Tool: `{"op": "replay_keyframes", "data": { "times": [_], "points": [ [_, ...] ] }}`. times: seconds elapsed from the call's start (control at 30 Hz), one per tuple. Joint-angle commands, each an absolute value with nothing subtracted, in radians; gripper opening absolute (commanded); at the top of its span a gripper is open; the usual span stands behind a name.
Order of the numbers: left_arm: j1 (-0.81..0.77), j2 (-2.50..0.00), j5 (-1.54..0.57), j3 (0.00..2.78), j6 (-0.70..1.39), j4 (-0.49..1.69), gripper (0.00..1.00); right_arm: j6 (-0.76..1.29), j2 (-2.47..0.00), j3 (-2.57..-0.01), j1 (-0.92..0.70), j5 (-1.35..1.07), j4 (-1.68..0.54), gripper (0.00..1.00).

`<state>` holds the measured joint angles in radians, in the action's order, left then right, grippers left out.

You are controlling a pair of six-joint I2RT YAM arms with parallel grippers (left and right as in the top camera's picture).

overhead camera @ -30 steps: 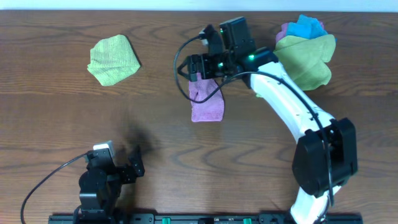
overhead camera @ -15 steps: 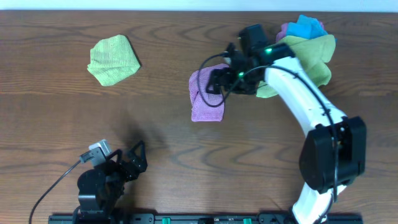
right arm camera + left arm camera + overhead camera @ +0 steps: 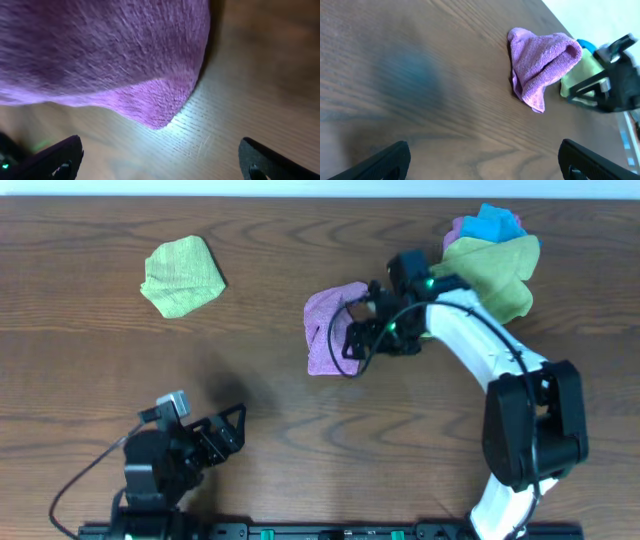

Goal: Fold the cloth

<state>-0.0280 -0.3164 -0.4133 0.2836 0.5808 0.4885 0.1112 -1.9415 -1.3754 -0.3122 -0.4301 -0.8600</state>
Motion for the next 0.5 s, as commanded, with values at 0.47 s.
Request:
{"op": "replay_keyframes", "data": {
  "times": [0.47],
  "points": [
    [-0.027,-1.120,-0.604,0.825,0.368,0.536,0.95,0.252,-1.960,-1.215,-0.363,-0.452,-0.605,0.68]
  ]
}}
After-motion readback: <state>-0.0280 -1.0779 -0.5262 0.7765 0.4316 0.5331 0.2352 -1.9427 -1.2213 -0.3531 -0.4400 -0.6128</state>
